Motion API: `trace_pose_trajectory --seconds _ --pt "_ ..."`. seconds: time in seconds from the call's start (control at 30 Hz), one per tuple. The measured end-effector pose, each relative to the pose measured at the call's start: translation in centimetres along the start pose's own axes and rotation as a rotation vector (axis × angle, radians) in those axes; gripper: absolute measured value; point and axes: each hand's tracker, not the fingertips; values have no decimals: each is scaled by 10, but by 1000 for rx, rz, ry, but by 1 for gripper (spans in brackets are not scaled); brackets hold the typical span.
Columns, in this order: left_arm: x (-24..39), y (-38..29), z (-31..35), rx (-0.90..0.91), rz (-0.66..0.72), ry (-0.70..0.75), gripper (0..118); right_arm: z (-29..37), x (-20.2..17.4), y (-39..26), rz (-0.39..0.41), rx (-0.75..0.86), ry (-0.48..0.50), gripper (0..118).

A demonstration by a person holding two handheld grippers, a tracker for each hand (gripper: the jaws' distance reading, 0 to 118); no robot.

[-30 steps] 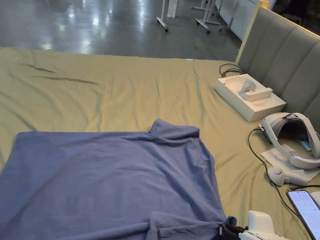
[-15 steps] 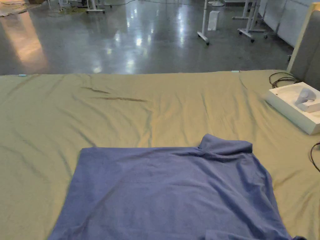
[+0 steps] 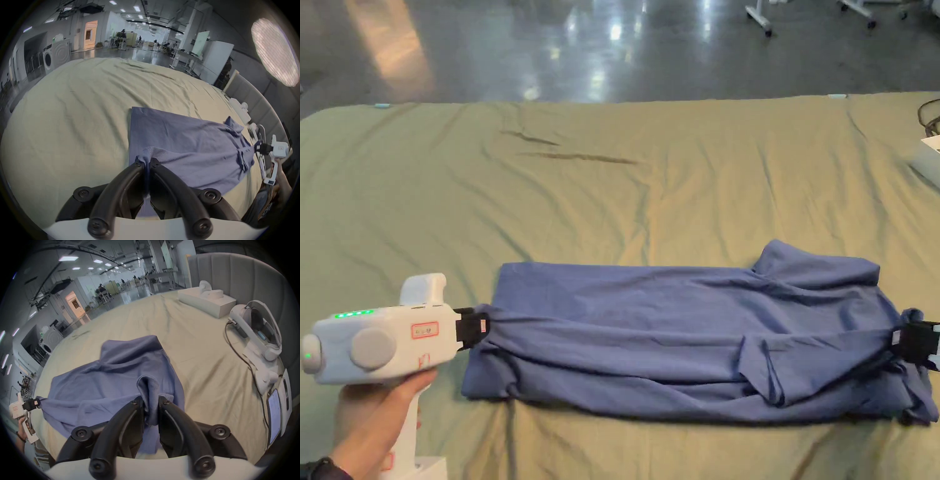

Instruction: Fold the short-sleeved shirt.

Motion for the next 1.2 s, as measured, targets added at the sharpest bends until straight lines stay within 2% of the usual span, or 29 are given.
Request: trace_pose_trajectory --seconds 0.07,0.1,0.13,0.17,0.2,0.23,0.33,0.47,0.53,0.6,0.63,0.7,0.83,0.9,0.93,1.0,1.07,1.1,1.13,1.17,1.2 --pt "-10 0 -24 -21 31 8 11 -22 -1 1 0 -43 -25 17" --pt "-13 -3 -33 -44 53 4 27 -25 -4 -3 1 -56 -39 17" --pt "-15 -7 -36 -61 63 12 71 -24 -7 -8 0 -55 -40 33" --pt "-16 -10 -35 -76 68 38 99 -23 -5 -11 2 -54 -35 55" --pt "-17 -14 -30 -86 77 57 106 -17 -4 -13 5 -43 -49 73" --pt "-18 -17 -19 -80 76 49 106 -7 -4 -15 5 -12 -59 81" --pt "-10 -13 40 41 5 -40 106 50 -4 -23 -1 101 27 80" --pt "31 -20 163 278 -154 -61 106 151 -16 -49 62 351 86 83" --pt "49 -32 217 379 -198 -58 106 192 -24 -66 76 431 108 88" --pt "60 -48 257 483 -214 -49 106 231 -42 -88 125 530 91 88" --pt "68 -57 275 516 -221 -50 106 245 -52 -99 170 562 49 89" --pt "83 -81 303 597 -224 -28 106 263 -67 -121 249 637 36 88" --pt "106 -125 333 670 -211 71 106 275 -84 -156 285 636 84 87" --pt "117 -142 343 694 -242 69 99 277 -92 -171 309 627 113 78" --pt "122 -148 347 698 -251 72 85 275 -94 -178 325 633 102 65" --pt "128 -155 353 693 -263 55 50 277 -100 -190 387 634 75 46" --pt "133 -159 353 681 -277 56 22 276 -105 -200 424 631 69 24" --pt "132 -159 352 661 -285 36 2 276 -106 -203 433 619 72 12" --pt "133 -160 350 659 -290 25 0 276 -107 -206 437 622 63 0" --pt "135 -165 349 674 -283 53 0 275 -108 -210 437 632 44 0" --pt "135 -163 345 649 -286 23 0 276 -109 -212 438 635 44 0"
